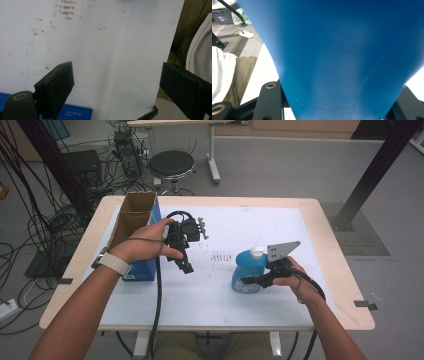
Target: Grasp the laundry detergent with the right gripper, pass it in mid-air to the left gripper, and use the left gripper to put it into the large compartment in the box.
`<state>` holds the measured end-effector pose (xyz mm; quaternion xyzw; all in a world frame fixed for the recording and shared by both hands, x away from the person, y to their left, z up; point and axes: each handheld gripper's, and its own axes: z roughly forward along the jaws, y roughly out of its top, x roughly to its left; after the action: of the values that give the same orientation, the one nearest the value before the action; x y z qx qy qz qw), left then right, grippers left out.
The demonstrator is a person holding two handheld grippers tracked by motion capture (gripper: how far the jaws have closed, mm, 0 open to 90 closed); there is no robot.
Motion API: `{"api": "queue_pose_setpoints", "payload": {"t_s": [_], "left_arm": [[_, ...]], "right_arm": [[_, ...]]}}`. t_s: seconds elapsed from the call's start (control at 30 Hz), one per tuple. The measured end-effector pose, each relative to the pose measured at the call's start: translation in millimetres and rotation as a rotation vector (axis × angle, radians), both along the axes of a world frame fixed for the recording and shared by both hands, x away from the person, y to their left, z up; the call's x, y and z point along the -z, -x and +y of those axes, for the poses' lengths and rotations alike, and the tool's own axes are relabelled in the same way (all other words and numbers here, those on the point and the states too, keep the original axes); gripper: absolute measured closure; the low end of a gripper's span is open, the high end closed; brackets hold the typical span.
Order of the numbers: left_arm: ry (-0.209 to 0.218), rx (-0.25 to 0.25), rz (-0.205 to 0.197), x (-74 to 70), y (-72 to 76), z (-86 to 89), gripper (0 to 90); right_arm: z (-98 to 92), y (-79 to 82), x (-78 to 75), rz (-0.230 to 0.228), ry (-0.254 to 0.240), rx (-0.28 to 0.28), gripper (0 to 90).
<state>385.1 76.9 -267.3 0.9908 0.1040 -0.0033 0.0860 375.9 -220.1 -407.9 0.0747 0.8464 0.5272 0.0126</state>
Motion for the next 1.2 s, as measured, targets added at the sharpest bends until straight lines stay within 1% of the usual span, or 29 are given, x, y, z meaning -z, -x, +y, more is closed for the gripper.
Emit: {"api": "queue_pose_setpoints", "payload": {"t_s": [0.13,0.27,0.37,0.4,0.43,0.53,0.6,0.7,0.73,0.77,0.87,0.93,1.0,1.2], "left_arm": [[0.000,-0.001,-0.009,-3.7,1.1,-0.1,12.6],[0.008,-0.008,-0.026,-9.5,2.2,-0.5,12.6],[0.009,-0.008,-0.033,-15.2,3.7,-1.7,12.6],[0.009,-0.008,-0.036,-17.1,4.3,-2.2,12.6],[0.008,-0.008,-0.040,-18.7,4.9,-2.7,12.6],[0.000,-0.006,-0.049,-23.6,6.7,-4.7,12.5],[-0.004,-0.006,-0.051,-27.8,7.1,-6.0,12.4],[-0.009,-0.008,-0.058,-34.5,8.3,-8.0,12.4],[-0.012,-0.005,-0.062,-36.8,8.6,-8.7,12.4],[-0.014,-0.003,-0.066,-38.9,9.1,-9.4,12.4],[-0.013,0.000,-0.068,-45.6,11.9,-11.9,12.2],[-0.020,0.009,-0.078,-49.9,13.4,-13.8,12.2],[-0.031,0.014,-0.078,-53.8,15.1,-15.9,12.2],[-0.057,0.036,-0.079,-64.0,19.5,-22.0,12.2]], "right_arm": [[1.5,2.0,-4.1,0.007,-0.006,-0.015,43.0],[2.2,4.2,-13.3,-0.001,-0.014,-0.021,43.0],[3.1,5.9,-21.3,0.000,-0.007,-0.027,43.0],[3.4,6.8,-26.5,0.012,-0.007,-0.029,43.0],[3.4,6.8,-26.5,0.012,-0.007,-0.029,43.0],[4.6,8.5,-33.9,0.033,-0.008,-0.033,43.0],[6.0,9.6,-38.6,0.054,-0.001,-0.033,43.0],[8.5,12.0,-45.8,0.063,0.012,-0.035,43.0],[10.5,13.4,-50.4,0.062,0.018,-0.039,43.0],[10.5,13.4,-50.4,0.062,0.018,-0.039,43.0],[13.9,16.2,-57.3,0.059,0.028,-0.046,43.0],[16.4,18.3,-61.9,0.058,0.035,-0.049,43.0],[19.1,20.0,-66.1,0.047,0.042,-0.052,43.0],[28.3,24.4,-79.2,0.046,0.064,-0.062,43.0]]}}
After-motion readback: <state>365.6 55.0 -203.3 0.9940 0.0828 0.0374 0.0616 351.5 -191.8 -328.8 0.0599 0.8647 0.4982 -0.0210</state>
